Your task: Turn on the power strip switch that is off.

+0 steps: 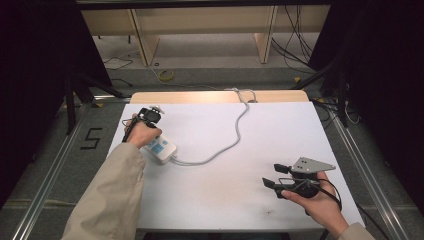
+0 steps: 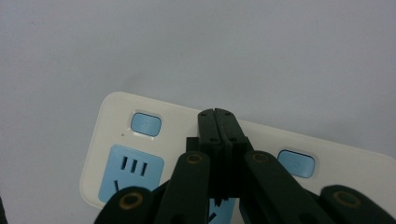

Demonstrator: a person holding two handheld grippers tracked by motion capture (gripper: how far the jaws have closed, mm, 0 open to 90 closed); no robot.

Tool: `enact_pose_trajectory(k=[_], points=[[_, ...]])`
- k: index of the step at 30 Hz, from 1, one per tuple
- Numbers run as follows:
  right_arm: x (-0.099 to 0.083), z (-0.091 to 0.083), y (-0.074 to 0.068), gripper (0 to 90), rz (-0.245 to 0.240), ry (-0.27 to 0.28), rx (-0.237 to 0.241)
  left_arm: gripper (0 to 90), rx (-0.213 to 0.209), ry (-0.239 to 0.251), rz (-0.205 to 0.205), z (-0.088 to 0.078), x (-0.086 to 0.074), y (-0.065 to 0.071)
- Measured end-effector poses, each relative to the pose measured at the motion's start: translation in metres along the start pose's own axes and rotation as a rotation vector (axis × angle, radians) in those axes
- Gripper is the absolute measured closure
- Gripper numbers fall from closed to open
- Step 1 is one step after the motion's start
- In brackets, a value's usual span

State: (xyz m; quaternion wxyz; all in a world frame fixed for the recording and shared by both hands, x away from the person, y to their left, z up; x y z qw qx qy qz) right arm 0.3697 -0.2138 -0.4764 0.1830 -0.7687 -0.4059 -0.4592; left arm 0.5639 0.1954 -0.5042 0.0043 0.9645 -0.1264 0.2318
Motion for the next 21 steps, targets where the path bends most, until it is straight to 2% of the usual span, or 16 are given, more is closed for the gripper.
enact_pose_trajectory(k=[5,10,11,15,18,21], points=[[0.000,0.000,0.000,32.8,0.004,0.001,-0.001,89.9,-0.003,0.012,-0.007,-0.001,0.000,-0.001],[0.000,0.000,0.000,32.8,0.002,0.000,0.000,89.5,-0.028,0.016,-0.032,-0.003,-0.002,-0.003],[0.000,-0.001,0.000,32.8,0.002,0.001,0.000,82.1,-0.034,0.023,-0.048,-0.004,-0.001,-0.004],[0.000,0.000,0.000,32.8,0.007,0.000,0.000,77.6,-0.060,0.066,-0.065,-0.013,0.001,-0.006],[0.000,0.000,0.000,32.7,0.004,-0.001,0.000,69.2,-0.080,0.109,-0.082,-0.020,0.003,-0.006],[0.000,0.000,0.000,32.6,0.003,0.001,0.000,58.8,-0.106,0.133,-0.145,-0.025,0.004,-0.007]])
Point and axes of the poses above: each handheld gripper's, and its own axes: z roughly forward along the jaws, x roughly out of its top, y roughly to its right, the point moved 7 cm from there along z, roughly forward along the jaws, and after that the axes turned 12 degrees about -z, right-handed, at the moved point
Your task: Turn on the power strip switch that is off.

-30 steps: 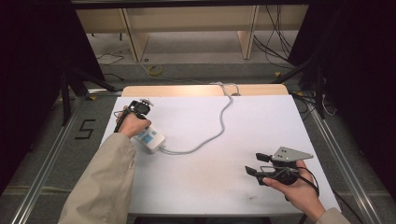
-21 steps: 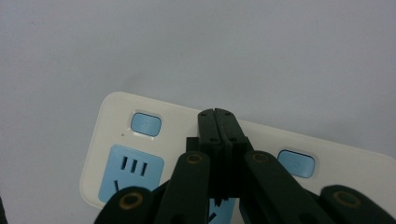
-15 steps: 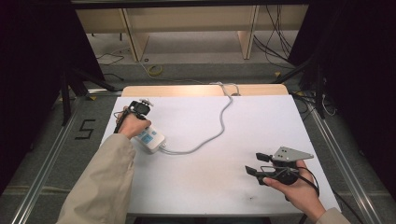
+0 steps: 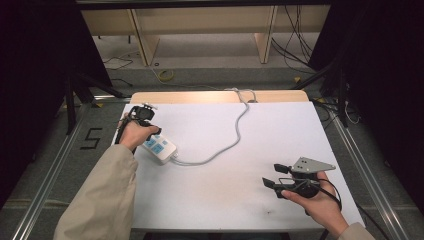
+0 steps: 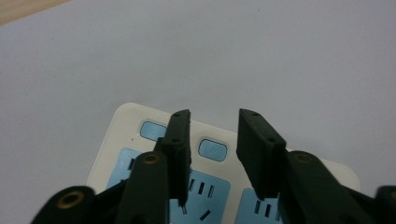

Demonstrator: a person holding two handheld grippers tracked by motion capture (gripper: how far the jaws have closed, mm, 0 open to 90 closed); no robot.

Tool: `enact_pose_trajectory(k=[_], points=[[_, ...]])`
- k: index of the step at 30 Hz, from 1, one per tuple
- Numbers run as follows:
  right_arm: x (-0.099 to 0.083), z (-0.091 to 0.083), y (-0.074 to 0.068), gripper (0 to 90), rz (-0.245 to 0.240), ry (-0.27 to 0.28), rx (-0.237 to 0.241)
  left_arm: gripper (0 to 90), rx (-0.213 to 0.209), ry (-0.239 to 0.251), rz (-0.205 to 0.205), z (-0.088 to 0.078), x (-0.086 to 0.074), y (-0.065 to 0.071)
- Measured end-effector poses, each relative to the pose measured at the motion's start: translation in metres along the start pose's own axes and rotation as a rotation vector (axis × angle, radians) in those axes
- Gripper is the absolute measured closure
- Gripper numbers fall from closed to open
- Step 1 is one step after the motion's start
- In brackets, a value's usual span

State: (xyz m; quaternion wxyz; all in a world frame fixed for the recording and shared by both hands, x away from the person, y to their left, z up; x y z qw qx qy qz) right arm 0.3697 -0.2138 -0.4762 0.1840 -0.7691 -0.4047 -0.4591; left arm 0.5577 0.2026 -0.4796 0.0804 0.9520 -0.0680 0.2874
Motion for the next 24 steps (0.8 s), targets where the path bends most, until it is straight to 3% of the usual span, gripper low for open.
enact_pose_trajectory(k=[4,8,11,15,24], points=[[0.000,0.001,0.000,32.6,0.000,0.001,0.002,48.5,-0.032,0.041,-0.020,-0.007,0.002,0.003],[0.000,0.001,0.000,32.5,0.003,0.001,0.003,37.0,-0.082,0.065,0.015,-0.015,0.000,0.010],[-0.001,0.001,0.000,32.4,0.004,0.001,0.003,34.2,-0.111,0.084,0.033,-0.022,-0.003,0.015],[-0.001,0.001,0.000,32.3,0.004,-0.001,0.002,29.1,-0.223,0.102,0.032,-0.033,-0.013,0.029],[-0.001,0.001,0.001,32.0,0.008,-0.002,0.002,22.2,-0.292,0.201,0.197,-0.059,-0.046,0.059]])
Point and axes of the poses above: each handheld gripper's, and its own axes: z roughly forward along the jaws, x roughly out of its top, y roughly to its right, the point moved 7 cm from there along z, roughly forward along the jaws, and after that the axes turned 12 degrees about -z, right-handed, at the moved point
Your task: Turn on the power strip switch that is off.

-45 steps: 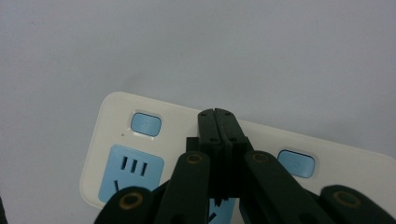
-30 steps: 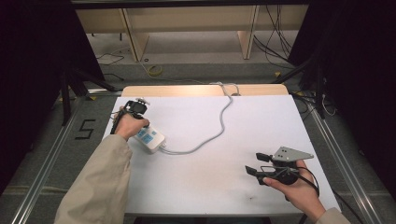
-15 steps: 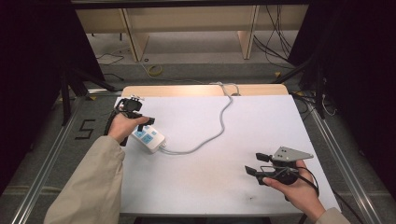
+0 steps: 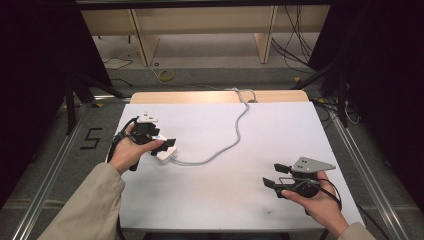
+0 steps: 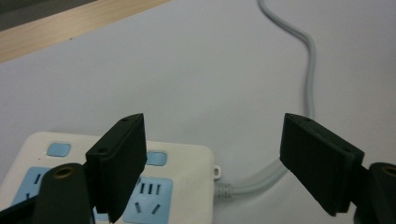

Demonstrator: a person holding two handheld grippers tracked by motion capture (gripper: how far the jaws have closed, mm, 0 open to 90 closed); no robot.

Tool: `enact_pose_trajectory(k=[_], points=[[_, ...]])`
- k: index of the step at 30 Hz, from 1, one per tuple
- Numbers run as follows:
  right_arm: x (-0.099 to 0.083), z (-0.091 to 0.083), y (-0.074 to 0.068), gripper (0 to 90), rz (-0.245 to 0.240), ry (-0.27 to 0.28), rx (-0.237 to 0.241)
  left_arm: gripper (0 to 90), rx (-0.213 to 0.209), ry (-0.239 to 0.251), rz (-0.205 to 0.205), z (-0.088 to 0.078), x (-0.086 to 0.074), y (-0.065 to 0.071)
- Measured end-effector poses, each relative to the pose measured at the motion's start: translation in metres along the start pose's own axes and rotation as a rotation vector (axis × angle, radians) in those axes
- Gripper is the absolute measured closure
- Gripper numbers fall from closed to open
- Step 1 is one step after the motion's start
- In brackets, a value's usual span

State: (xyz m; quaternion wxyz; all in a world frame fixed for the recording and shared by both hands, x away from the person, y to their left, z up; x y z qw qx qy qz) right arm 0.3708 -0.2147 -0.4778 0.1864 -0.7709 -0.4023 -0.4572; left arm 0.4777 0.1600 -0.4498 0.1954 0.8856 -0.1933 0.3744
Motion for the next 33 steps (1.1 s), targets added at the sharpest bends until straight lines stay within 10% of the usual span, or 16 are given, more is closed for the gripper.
enact_pose_trajectory(k=[10,33], points=[[0.000,0.001,0.000,31.7,-0.001,0.000,0.000,20.6,-0.050,0.039,0.101,-0.015,-0.034,0.030],[0.000,0.001,0.000,31.4,-0.009,-0.004,-0.001,18.6,-0.060,0.040,0.173,-0.018,-0.084,0.048]])
Point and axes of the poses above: each handheld gripper's, and its own axes: z roughly forward along the jaws, x roughly out of its top, y roughly to its right, the point moved 7 cm from there along z, roughly forward along the jaws, and after that the axes turned 12 degrees about -z, right-handed, at the moved point
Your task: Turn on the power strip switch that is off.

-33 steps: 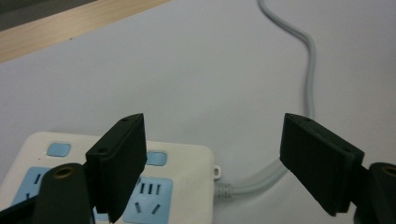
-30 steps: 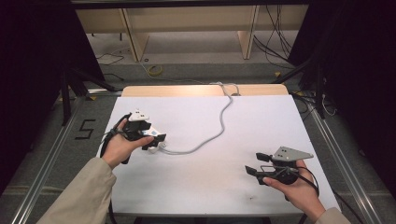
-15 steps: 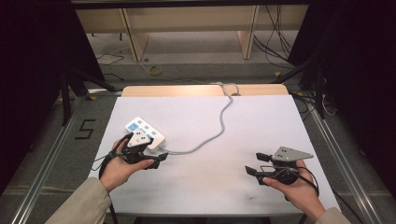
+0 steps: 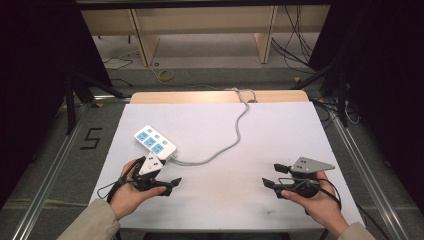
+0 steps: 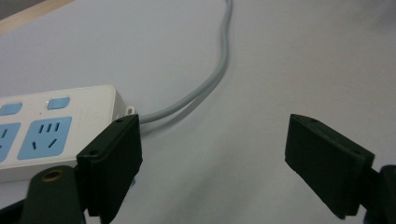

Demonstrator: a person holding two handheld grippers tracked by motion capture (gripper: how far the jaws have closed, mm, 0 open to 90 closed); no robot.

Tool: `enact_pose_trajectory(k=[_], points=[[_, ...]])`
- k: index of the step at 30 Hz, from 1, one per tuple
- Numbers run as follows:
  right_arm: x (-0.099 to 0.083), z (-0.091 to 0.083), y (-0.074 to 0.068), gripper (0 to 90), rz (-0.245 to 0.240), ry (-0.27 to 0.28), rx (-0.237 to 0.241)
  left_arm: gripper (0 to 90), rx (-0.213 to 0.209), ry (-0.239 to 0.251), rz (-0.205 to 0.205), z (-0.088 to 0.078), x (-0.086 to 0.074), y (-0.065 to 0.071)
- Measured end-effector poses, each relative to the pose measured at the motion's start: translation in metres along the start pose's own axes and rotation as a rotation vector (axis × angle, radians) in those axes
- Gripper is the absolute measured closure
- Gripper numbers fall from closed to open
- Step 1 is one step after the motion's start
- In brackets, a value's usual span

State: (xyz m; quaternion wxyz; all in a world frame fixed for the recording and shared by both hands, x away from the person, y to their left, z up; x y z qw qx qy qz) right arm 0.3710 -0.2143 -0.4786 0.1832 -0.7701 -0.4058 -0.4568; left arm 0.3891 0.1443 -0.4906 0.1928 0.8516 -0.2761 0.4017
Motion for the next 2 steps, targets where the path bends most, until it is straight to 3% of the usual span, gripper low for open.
enact_pose_trajectory(k=[2], points=[[0.0001,-0.0002,0.0002,31.4,0.002,0.002,0.000,18.5,-0.004,-0.002,0.001,0.0005,-0.0005,0.0007]])
Point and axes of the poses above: each handheld gripper's, and its own axes: z roughly forward along the jaws, x roughly out of its top, y roughly to its right, the point moved 7 cm from there along z, roughly forward along the jaws, and after that the axes turned 12 degrees about -z, right-handed, at the moved point
